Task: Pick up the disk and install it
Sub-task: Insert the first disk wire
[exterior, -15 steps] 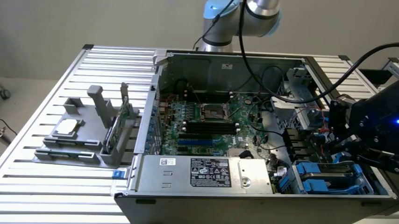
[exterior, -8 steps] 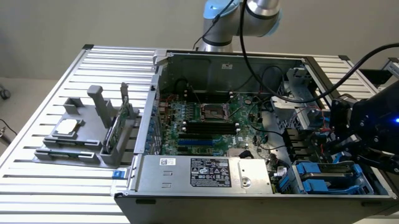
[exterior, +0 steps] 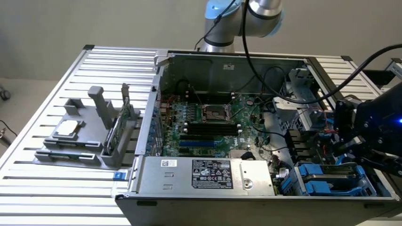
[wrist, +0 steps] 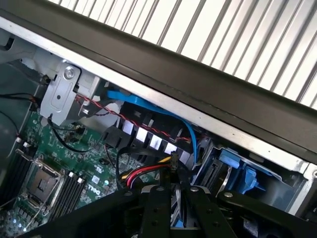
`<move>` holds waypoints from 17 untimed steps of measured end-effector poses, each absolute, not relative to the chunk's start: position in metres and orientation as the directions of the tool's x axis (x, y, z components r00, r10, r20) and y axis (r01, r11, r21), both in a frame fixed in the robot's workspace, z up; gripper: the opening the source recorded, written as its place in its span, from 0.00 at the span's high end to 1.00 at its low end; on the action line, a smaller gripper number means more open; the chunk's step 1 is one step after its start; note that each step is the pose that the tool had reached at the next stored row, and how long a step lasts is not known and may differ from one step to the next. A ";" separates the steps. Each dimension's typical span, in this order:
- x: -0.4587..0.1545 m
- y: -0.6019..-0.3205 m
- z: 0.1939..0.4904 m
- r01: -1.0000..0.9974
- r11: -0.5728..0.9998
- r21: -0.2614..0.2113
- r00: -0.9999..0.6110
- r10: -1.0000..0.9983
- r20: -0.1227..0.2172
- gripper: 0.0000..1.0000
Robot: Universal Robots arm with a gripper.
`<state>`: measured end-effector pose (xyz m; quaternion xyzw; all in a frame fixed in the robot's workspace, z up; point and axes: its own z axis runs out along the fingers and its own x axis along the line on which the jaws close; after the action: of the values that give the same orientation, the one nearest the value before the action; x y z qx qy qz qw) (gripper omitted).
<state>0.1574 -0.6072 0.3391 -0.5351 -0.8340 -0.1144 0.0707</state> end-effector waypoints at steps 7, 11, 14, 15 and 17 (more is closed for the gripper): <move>0.157 -0.608 0.340 0.920 0.377 0.110 -0.393 0.889 0.234 0.82; 0.157 -0.608 0.340 0.928 0.359 0.105 -0.373 0.898 0.231 0.82; 0.157 -0.609 0.341 0.933 0.346 0.101 -0.360 0.904 0.231 0.82; 0.157 -0.609 0.341 0.934 0.343 0.100 -0.357 0.905 0.232 0.82; 0.157 -0.610 0.342 0.936 0.337 0.099 -0.351 0.907 0.232 0.82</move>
<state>0.1574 -0.6097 0.3422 -0.5655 -0.8148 -0.1077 0.0678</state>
